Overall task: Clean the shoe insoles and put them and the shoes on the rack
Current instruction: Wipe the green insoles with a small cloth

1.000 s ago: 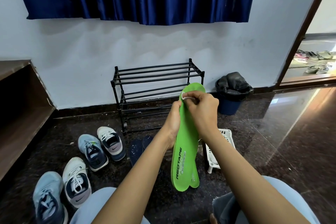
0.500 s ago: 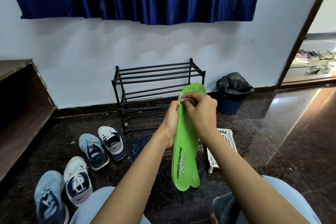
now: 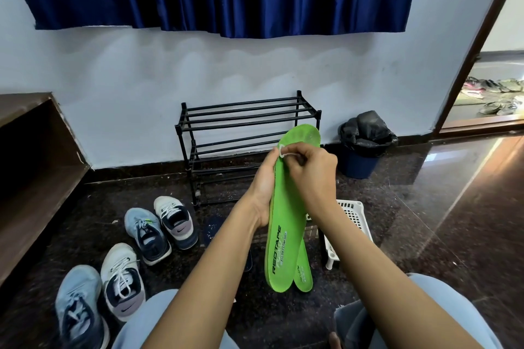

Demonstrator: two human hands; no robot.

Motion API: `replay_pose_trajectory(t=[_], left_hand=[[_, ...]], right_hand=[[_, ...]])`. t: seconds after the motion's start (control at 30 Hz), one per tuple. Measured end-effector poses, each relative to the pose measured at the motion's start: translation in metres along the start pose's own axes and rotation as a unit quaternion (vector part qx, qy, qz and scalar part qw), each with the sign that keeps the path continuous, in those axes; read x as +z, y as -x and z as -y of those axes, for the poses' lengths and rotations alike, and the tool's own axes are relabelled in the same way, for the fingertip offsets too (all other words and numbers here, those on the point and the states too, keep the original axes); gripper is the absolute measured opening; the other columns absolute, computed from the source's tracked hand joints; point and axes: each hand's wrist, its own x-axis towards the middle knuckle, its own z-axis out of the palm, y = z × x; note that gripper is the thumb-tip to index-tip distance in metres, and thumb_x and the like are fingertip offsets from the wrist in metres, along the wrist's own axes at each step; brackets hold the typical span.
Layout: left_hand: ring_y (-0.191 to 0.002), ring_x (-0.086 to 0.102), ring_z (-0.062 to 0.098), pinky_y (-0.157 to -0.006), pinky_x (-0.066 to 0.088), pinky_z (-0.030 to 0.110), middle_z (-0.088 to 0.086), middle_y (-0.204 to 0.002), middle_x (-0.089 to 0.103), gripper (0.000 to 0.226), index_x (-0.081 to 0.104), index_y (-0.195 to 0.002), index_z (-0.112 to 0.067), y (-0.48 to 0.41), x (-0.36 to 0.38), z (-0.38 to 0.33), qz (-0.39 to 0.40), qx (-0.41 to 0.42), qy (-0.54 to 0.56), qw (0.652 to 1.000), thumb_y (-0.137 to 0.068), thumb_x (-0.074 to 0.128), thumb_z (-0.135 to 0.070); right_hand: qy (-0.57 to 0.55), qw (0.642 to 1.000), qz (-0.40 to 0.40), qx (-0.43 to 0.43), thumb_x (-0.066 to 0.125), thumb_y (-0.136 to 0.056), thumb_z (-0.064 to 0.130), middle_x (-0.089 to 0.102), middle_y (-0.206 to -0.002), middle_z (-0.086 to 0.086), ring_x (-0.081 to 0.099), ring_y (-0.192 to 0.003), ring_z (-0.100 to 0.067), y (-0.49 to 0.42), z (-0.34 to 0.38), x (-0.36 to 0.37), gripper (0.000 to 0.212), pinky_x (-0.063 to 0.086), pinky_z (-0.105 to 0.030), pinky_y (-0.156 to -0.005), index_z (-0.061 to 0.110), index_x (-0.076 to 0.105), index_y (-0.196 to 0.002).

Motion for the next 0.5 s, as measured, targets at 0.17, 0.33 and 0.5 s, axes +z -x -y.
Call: replay_pose_trajectory(t=[0.17, 0.33, 0.5], left_hand=[[-0.053, 0.060, 0.021, -0.054, 0.047, 0.024, 0.007, -0.062, 0.065, 0.062, 0.071, -0.064, -0.015, -0.001, -0.005, -0.003, -0.015, 0.009, 0.000, 1.000, -0.094, 0.037, -0.058], [-0.050, 0.056, 0.020, -0.053, 0.043, 0.024, 0.005, -0.058, 0.062, 0.062, 0.068, -0.056, -0.016, -0.003, -0.010, -0.004, -0.028, 0.019, -0.001, 0.999, -0.093, 0.035, -0.053], [-0.053, 0.058, 0.022, -0.056, 0.044, 0.027, 0.007, -0.060, 0.062, 0.062, 0.072, -0.063, -0.014, -0.002, -0.004, -0.001, -0.005, 0.016, 0.000, 1.000, -0.094, 0.035, -0.053]], right_hand=[[-0.016, 1.000, 0.002, 0.010, 0.067, -0.080, 0.006, 0.073, -0.079, 0.004, 0.064, -0.068, -0.002, 0.009, 0.000, 0.002, 0.018, 0.051, -0.015, -0.072, 0.021, 0.075, -0.085], [-0.021, 0.999, 0.026, 0.005, 0.067, -0.079, 0.004, 0.069, -0.075, 0.010, 0.059, -0.066, 0.011, 0.013, 0.003, 0.004, 0.018, 0.041, -0.001, -0.066, 0.020, 0.075, -0.082], [0.001, 1.000, 0.000, 0.000, 0.066, -0.079, 0.004, 0.072, -0.077, 0.004, 0.065, -0.069, -0.005, 0.002, 0.002, 0.000, 0.020, 0.051, -0.019, -0.072, 0.021, 0.075, -0.081]])
